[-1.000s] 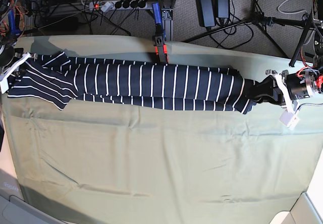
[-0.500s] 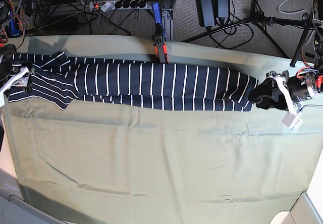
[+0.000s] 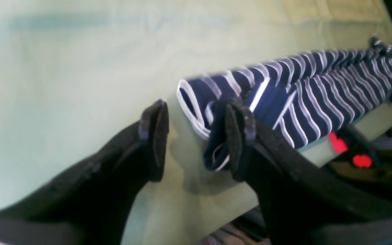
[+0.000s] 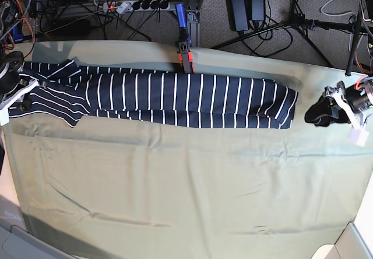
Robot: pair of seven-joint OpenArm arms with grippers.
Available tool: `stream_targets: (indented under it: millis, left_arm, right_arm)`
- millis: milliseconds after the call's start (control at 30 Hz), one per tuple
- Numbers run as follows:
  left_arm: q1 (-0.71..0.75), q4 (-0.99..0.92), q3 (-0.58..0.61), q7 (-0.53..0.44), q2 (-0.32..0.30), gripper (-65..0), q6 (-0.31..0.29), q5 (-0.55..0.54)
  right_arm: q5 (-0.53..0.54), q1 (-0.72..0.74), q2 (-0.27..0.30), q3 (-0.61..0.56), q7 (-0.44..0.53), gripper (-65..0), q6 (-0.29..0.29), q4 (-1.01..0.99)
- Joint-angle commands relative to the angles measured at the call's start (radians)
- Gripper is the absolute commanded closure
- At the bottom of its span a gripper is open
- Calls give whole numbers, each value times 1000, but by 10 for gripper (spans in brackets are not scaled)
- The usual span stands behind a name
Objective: Fold the T-shirt properly
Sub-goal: 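Release and regrasp the shirt end with the left gripper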
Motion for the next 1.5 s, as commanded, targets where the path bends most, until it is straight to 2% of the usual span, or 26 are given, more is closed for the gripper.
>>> stream_targets:
  millis: [0, 133, 300, 500, 700, 900, 1100, 1300, 1367, 1467]
  left_arm:
    - [-15, -5, -8, -26, -12, -307, -16, -23]
    - [-16, -63, -8, -27, 8, -347, -16, -31]
    - [-16, -80, -8, -27, 37, -348, -16, -31]
    - [-18, -95, -8, -37, 86, -348, -16, -35]
    - [-21, -95, -8, 19, 97, -348, -16, -115]
    - [-21, -106, -7, 26, 126, -348, -16, -117]
    - [-21, -108, -48, 27, 103, -348, -16, -125]
    - [-5, -108, -86, 153, 42, -348, -16, -305]
    - [10, -108, -85, 193, 27, -349, -16, -322]
    - [30, -107, -83, 193, 25, -355, -16, -322]
  right_arm:
    - [-7, 8, 23, 11, 36, 0, -15, -17]
    - [-18, 8, 25, 11, 64, 0, -16, -117]
    - [-20, 8, 24, 11, 75, 0, -16, -187]
    - [-19, 8, 24, 11, 74, 0, -16, -195]
    - [-9, 8, 25, 11, 74, 0, -16, -195]
    - [6, 8, 24, 11, 74, 0, -16, -195]
    - [6, 7, 25, 11, 73, 0, -15, -195]
    - [8, 8, 25, 11, 71, 0, -15, -195]
    - [14, 8, 24, 11, 71, 0, -15, -195]
    - [14, 8, 24, 11, 71, 0, -15, -195]
